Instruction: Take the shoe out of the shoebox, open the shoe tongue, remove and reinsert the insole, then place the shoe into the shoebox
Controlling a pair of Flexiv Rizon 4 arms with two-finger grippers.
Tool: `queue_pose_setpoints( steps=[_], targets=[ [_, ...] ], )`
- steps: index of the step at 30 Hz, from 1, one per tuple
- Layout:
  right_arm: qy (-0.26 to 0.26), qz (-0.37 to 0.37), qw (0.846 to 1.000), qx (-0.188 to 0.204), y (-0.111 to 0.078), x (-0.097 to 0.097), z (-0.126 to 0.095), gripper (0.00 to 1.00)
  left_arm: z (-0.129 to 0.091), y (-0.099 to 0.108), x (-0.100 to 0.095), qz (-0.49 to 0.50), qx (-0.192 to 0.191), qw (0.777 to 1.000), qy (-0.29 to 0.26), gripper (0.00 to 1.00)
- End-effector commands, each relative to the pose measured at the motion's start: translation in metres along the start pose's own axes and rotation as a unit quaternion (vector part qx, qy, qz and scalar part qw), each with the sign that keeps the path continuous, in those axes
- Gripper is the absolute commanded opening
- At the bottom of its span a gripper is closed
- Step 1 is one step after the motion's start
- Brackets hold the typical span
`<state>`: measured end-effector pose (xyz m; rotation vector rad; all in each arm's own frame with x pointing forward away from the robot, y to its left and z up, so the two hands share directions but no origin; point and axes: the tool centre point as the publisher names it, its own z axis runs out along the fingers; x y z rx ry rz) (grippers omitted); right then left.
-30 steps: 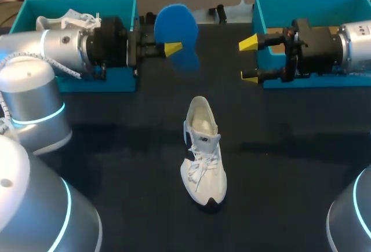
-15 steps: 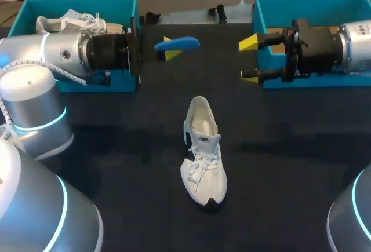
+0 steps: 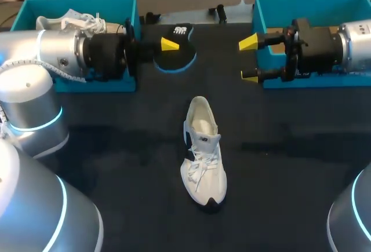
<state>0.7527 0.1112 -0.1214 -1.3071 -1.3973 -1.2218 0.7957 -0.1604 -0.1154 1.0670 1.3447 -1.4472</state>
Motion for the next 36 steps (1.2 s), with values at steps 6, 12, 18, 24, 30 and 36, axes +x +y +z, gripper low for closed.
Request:
queue_pose_setpoints(
  steps=[6,12,18,24,30,36],
  targets=[
    [0.0,0.0,1.0,-0.001,0.0,0.0,0.002,1.0,0.002,0.0,0.008,0.091,-0.022,0.996,0.008,0.0],
    [0.0,0.0,1.0,-0.001,0.0,0.0,0.002,1.0,0.003,0.004,0.014,0.141,-0.039,0.989,0.013,0.0],
    [0.0,0.0,1.0,-0.001,0.0,0.0,0.002,1.0,0.003,0.007,0.018,0.164,-0.049,0.985,0.015,0.0],
    [0.0,0.0,1.0,-0.001,0.0,0.0,0.002,1.0,0.003,0.011,0.02,0.166,-0.058,0.984,0.013,0.0],
    [0.007,-0.005,1.0,0.012,0.002,0.0,0.017,1.0,0.01,0.014,0.02,0.164,-0.062,0.984,0.011,0.0],
    [0.018,-0.005,1.0,0.026,0.003,0.0,0.04,1.0,0.022,0.015,0.023,0.167,-0.058,0.984,0.01,0.0]
  ],
)
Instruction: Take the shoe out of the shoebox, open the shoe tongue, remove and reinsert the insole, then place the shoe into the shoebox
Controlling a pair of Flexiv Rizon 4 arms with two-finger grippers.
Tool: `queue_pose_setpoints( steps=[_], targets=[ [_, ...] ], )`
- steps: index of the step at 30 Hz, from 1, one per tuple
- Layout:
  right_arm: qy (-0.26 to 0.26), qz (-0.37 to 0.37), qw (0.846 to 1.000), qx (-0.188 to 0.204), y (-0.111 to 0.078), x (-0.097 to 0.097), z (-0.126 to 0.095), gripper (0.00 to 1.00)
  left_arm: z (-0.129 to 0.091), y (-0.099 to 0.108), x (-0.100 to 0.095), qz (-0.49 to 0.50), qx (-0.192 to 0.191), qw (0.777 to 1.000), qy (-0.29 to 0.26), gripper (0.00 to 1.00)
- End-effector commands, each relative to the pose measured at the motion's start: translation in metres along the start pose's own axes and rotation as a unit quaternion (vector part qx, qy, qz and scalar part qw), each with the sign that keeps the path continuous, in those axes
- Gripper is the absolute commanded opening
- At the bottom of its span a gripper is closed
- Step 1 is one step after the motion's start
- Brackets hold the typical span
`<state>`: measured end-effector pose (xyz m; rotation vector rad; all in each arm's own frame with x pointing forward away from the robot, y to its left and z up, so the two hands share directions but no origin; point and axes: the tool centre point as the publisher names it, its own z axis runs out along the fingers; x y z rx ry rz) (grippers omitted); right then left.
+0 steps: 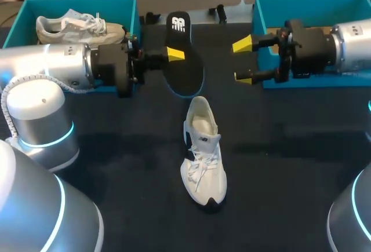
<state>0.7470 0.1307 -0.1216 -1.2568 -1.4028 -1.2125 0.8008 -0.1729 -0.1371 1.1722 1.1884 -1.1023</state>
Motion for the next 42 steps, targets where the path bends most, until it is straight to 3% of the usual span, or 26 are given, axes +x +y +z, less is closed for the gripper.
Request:
queue_pose_setpoints(
  steps=[1,17,18,20,22,24,25,39,42],
  targets=[
    [0.005,0.002,1.0,0.01,0.01,-0.004,0.024,1.0,0.013,0.002,0.003,0.002,0.0,1.0,-0.003,0.0],
    [0.02,-0.002,0.999,0.028,0.01,-0.005,0.056,1.0,0.047,0.001,0.01,0.007,-0.005,1.0,-0.006,0.0],
    [0.021,-0.001,0.999,0.029,0.009,-0.005,0.057,0.96,0.049,0.001,0.011,0.012,-0.006,1.0,-0.005,0.0],
    [0.024,-0.001,0.999,0.029,0.008,-0.006,0.059,0.77,0.052,0.001,0.01,0.012,-0.004,1.0,-0.005,0.0],
    [0.026,0.0,0.999,0.029,0.008,-0.007,0.06,0.7,0.054,0.001,0.01,0.013,-0.003,1.0,-0.006,0.0],
    [0.029,0.001,0.999,0.029,0.007,-0.009,0.061,0.53,0.054,0.001,0.01,0.011,-0.005,1.0,-0.007,0.0],
    [0.03,0.002,0.999,0.029,0.007,-0.01,0.061,0.5,0.054,0.001,0.01,0.011,-0.005,1.0,-0.008,0.0],
    [0.033,0.003,0.999,0.032,0.007,-0.013,0.059,0.39,0.053,-0.001,0.005,0.012,0.0,1.0,-0.01,0.0],
    [0.034,0.002,0.999,0.033,0.008,-0.012,0.059,0.32,0.053,-0.002,0.006,0.012,0.001,1.0,-0.01,0.0]
  ],
)
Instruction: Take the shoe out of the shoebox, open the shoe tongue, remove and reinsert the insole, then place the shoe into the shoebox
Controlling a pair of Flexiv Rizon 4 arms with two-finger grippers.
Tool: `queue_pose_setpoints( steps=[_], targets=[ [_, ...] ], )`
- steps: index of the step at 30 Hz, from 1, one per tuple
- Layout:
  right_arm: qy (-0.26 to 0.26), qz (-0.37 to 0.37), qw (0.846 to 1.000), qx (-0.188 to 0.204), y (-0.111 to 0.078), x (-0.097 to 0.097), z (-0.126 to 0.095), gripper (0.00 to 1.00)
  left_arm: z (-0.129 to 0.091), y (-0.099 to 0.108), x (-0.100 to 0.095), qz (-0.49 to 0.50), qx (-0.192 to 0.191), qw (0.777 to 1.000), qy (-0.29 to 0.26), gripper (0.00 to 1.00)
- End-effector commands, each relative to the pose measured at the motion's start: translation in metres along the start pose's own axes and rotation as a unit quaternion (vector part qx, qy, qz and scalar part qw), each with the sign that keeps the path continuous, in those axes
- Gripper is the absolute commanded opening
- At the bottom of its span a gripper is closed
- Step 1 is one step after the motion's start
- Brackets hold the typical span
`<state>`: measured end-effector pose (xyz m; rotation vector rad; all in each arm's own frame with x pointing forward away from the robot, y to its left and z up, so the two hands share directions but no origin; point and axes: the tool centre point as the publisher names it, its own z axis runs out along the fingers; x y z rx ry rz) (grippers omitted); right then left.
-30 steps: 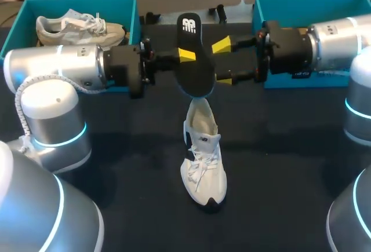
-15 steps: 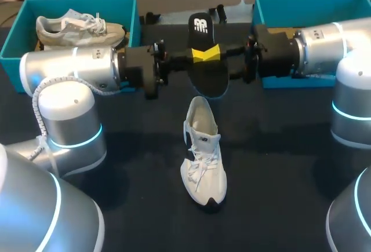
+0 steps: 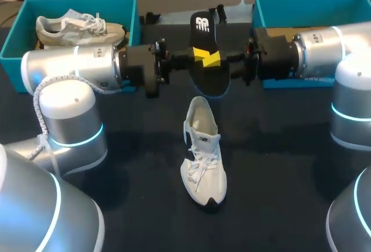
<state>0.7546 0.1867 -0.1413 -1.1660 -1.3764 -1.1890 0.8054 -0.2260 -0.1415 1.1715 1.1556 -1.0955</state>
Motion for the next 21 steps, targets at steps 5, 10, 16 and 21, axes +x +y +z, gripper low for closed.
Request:
queue_pose_setpoints(
  steps=[5,10,16,21],
  targets=[
    [0.001,-0.001,1.0,0.003,0.0018,-0.0003,0.0014,0.07,0.0008,-0.003,-0.0008,0.0,0.001,1.0,-0.001,0.0],
    [0.004,-0.002,1.0,0.003,0.0016,-0.0006,0.0018,0.0,-0.0001,-0.0039,-0.0002,-0.001,0.003,1.0,-0.001,0.0],
    [0.006,-0.004,1.0,0.005,0.0017,-0.0007,0.0017,0.0,-0.0026,-0.0068,-0.0003,-0.005,0.009,1.0,0.0,0.04],
    [0.004,-0.004,1.0,0.006,0.0022,-0.0017,0.0016,0.0,-0.006,-0.0053,-0.0023,-0.004,0.008,1.0,0.002,1.0]
  ],
)
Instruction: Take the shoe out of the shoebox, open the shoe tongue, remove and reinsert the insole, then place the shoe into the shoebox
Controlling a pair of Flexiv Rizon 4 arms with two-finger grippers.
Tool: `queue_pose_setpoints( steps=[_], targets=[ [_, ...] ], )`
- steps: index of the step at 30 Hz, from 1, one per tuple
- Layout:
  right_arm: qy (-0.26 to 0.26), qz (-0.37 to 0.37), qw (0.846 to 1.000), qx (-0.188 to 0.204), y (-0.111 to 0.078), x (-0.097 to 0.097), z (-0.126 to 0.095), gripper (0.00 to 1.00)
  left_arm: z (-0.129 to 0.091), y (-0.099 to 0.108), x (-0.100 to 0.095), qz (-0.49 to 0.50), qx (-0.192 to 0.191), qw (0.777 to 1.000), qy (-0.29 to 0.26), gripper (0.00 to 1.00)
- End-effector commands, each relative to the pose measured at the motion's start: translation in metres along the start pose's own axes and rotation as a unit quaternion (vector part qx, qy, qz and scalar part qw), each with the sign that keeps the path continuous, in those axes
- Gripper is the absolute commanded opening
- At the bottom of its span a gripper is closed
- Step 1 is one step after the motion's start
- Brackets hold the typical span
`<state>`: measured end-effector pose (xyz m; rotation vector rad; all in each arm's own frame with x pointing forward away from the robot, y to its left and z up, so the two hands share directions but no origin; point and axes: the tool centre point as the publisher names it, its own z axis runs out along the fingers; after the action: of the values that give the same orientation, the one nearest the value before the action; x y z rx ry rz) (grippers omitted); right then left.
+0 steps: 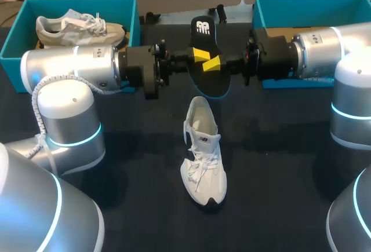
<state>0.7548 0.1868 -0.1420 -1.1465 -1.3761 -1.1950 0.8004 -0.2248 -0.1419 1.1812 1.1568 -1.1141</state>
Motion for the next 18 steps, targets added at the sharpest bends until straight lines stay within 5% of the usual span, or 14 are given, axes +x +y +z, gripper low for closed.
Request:
queue_pose_setpoints(
  steps=[1,18],
  targets=[
    [-0.003,0.001,1.0,0.002,0.002,-0.002,0.001,0.0,-0.005,0.0,-0.003,0.003,-0.005,1.0,0.0,1.0],
    [-0.025,0.005,0.999,-0.037,0.004,-0.011,-0.023,0.0,-0.062,0.013,0.0,-0.056,-0.038,0.997,0.033,1.0]
  ],
)
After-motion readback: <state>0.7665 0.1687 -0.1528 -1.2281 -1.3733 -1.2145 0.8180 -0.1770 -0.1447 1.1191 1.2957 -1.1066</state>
